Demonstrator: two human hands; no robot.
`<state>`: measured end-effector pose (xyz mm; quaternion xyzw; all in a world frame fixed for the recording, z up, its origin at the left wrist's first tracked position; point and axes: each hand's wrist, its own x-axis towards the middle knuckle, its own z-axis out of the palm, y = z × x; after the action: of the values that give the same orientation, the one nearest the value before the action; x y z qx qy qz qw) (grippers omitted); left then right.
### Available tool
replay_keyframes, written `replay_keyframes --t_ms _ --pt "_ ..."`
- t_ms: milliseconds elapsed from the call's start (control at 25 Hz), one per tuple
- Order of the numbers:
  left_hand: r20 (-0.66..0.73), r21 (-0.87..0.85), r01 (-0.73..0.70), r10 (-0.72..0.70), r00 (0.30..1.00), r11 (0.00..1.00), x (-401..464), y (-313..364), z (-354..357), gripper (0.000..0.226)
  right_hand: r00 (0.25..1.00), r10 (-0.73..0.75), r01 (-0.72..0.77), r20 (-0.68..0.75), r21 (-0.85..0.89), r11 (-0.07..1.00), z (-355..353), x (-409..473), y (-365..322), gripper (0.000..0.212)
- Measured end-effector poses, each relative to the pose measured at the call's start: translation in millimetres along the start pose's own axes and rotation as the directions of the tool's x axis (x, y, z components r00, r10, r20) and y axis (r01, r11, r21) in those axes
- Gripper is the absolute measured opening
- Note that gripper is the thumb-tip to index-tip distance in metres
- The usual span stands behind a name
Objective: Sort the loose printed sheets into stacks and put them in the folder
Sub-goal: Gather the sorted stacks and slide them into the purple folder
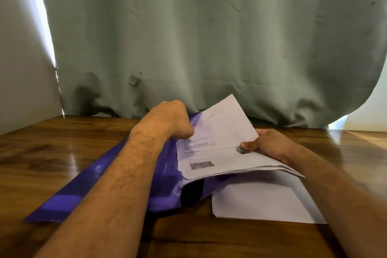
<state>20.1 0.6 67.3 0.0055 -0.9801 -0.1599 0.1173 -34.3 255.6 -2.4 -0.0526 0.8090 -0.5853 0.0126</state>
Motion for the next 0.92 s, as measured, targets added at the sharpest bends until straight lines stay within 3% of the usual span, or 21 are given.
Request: replay_keyframes --t_ms 120,360,440,520,760,920 --pt "-0.139 -0.029 -0.005 0.001 0.99 1.0 -3.0 6.1 -1.3 0.056 0.998 -0.013 0.009 -0.057 -0.061 0.998 4.3 -2.8 -1.1 0.029" --pt "-0.284 0.022 -0.022 0.028 0.958 1.0 2.4 6.9 0.0 0.035 0.994 -0.023 0.016 -0.107 -0.07 0.997 16.0 -7.9 -14.6 0.029" --pt "-0.309 0.016 -0.005 0.01 0.951 1.0 1.5 8.8 1.6 0.022 0.999 0.008 -0.011 -0.043 -0.071 0.997 23.4 -14.1 -20.7 0.019" --pt "-0.35 0.005 0.023 -0.02 0.937 1.0 1.0 11.0 2.7 0.013 0.994 0.06 -0.067 0.086 0.082 0.994 28.5 -21.2 -27.3 0.014" --pt "-0.421 -0.007 0.005 -0.007 0.907 1.0 -1.8 18.5 8.6 0.032 0.98 0.072 -0.12 0.184 0.262 0.958 62.4 -36.3 -43.0 0.025" --pt "-0.364 -0.014 -0.021 0.015 0.931 1.0 -4.0 26.6 18.4 0.032 0.937 0.155 -0.228 0.314 0.213 0.95 83.7 -40.1 -51.2 0.027"
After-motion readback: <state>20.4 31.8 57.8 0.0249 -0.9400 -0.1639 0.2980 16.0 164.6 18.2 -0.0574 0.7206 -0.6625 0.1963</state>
